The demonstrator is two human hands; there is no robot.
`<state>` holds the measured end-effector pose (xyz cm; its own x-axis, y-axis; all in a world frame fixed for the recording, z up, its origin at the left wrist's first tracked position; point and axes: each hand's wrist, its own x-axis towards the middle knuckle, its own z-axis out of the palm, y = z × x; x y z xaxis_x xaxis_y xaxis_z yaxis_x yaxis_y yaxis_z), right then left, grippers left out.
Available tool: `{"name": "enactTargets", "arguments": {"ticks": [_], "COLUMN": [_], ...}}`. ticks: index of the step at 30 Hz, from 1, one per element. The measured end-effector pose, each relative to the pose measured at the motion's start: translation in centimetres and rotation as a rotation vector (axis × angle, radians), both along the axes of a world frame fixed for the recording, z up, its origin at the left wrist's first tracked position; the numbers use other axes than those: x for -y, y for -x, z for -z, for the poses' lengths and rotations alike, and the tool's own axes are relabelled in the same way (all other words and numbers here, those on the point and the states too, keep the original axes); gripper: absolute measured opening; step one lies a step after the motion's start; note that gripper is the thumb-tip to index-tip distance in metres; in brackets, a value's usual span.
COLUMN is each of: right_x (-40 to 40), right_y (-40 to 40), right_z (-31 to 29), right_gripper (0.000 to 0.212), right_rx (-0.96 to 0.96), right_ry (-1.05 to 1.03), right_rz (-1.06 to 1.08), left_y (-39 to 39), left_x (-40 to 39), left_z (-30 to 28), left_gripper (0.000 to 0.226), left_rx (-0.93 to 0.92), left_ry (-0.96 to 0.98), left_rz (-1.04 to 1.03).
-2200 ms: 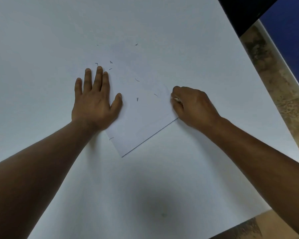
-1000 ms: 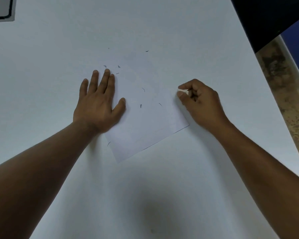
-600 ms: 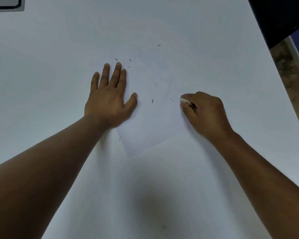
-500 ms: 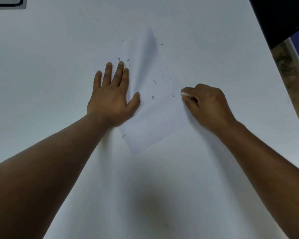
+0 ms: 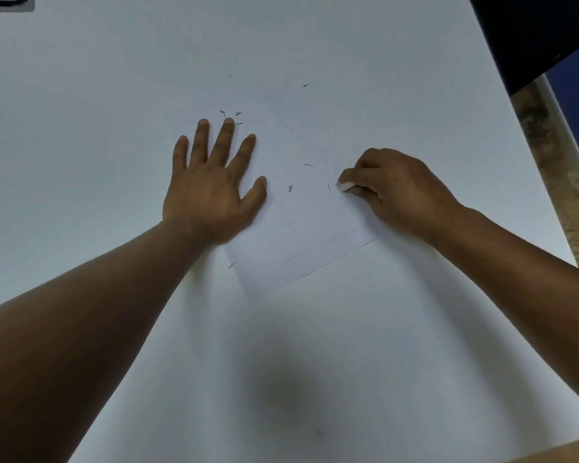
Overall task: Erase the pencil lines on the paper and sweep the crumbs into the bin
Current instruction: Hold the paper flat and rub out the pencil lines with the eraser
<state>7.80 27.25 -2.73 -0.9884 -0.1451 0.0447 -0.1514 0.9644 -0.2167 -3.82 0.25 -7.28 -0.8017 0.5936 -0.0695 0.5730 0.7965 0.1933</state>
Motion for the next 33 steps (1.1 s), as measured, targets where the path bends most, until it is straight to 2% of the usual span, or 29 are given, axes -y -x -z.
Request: {"name": "enactTargets", "arguments": {"ticks": [6,9,11,15,23,30,33], "right_x": [-1.8,-2.3,-2.0,0.2,-1.3,4.6,7.0], "right_y": [-3.9,-3.8,-2.0,0.5,-4.8,0.1,1.6], "right_z": [-0.1,-0.9,-1.2,-0.1,-1.3,-0.7,-0.3], "right_gripper": [0.031,0.024,0.019,0.024,0.023,0.023,0.022], "right_rx": [0.042,0.087,0.075,-0.011,0.043,-0.144,-0.102], "right_ry": [-0.077,-0.069,-0.034,0.002,-0.11,0.046,0.017], "right_rz": [-0.07,-0.1,-0.077,0.012,0.008,0.052,0.027], "left_y": [0.0,-0.1,0.0,0.0,0.0,0.1,0.2], "left_x": [-0.1,-0.1,-0.1,-0.1,-0.2,-0.1,-0.1], "left_z": [0.0,-0.1,-0.1,-0.2,0.0,0.1,0.1], "left_gripper": [0.076,0.077,0.077,0.078,0.077,0.077,0.077], "left_rx": [-0.002,0.004,0.008,0.01,0.001,-0.004,-0.005], "left_ry": [0.002,-0.012,-0.015,0.002,-0.002,0.009,0.007], "left_rz": [-0.016,-0.025,-0.024,-0.028,-0.034,-0.029,-0.026]}}
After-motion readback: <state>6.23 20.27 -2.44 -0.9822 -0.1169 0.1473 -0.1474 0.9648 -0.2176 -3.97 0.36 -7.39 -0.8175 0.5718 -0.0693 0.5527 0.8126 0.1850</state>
